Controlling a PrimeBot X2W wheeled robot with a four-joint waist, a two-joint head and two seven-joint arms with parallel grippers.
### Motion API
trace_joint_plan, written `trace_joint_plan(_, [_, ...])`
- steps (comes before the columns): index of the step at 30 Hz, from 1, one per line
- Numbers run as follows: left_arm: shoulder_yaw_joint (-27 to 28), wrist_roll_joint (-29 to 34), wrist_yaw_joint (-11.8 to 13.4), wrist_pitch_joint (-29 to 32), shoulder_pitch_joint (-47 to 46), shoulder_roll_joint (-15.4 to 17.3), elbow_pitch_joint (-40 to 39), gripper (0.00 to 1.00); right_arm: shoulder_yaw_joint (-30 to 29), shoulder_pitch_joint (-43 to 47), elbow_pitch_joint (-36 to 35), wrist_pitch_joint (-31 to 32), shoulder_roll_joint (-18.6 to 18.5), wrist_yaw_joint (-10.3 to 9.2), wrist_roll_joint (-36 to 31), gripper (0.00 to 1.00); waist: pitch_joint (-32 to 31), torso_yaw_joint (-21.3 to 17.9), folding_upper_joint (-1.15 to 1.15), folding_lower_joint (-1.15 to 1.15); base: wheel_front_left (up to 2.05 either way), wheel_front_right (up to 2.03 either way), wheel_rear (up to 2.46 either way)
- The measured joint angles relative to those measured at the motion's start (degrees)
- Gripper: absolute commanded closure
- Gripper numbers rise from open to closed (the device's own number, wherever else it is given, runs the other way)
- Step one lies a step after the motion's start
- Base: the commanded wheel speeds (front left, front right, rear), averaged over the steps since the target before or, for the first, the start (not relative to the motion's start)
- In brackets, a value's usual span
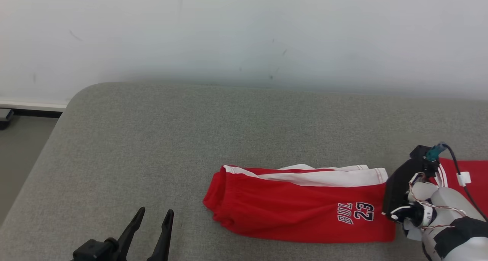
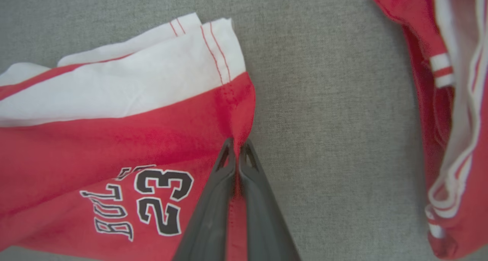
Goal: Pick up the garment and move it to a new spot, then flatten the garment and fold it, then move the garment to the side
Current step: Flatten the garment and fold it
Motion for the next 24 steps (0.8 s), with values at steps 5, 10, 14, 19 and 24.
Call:
trace_joint_plan(5, [0.1,-0.1,0.0,0.0,0.5,0.2,0.0,0.00,-0.2,0.0,-0.5,0.4,-2.3,0.59,-0.1,1.00,-0.6,-0.7,0.00,0.00,0.00,0.00,0.00])
trace_joint_plan(10, [0.0,-0.1,0.0,0.0,0.6,0.1,0.0,0.00,-1.1,0.0,-1.7,0.4,-4.3,0.58,-0.1,1.00,-1.1,-1.5,0.00,0.00,0.00,0.00,0.00])
trace_joint_plan(14, [-0.3,-0.1,0.0,0.2,0.6,0.1,0.0,0.00,-1.3,0.2,-2.3,0.4,-5.3,0.52,-0.1,1.00,-1.4,-1.8,0.00,0.00,0.00,0.00,0.00])
trace_joint_plan(19, [-0.4,-0.1,0.0,0.2,0.6,-0.1,0.0,0.00,-0.1,0.2,-5.3,1.5,-1.4,2.38,0.9,1.00,-1.7,-1.8,0.00,0.00,0.00,0.00,0.00])
trace_joint_plan(24, [-0.4,-0.2,0.0,0.6,0.6,-0.1,0.1,0.00,4.4,-0.7,-9.5,3.8,5.6,5.15,1.4,1.00,-1.9,-1.8,0.00,0.00,0.00,0.00,0.00])
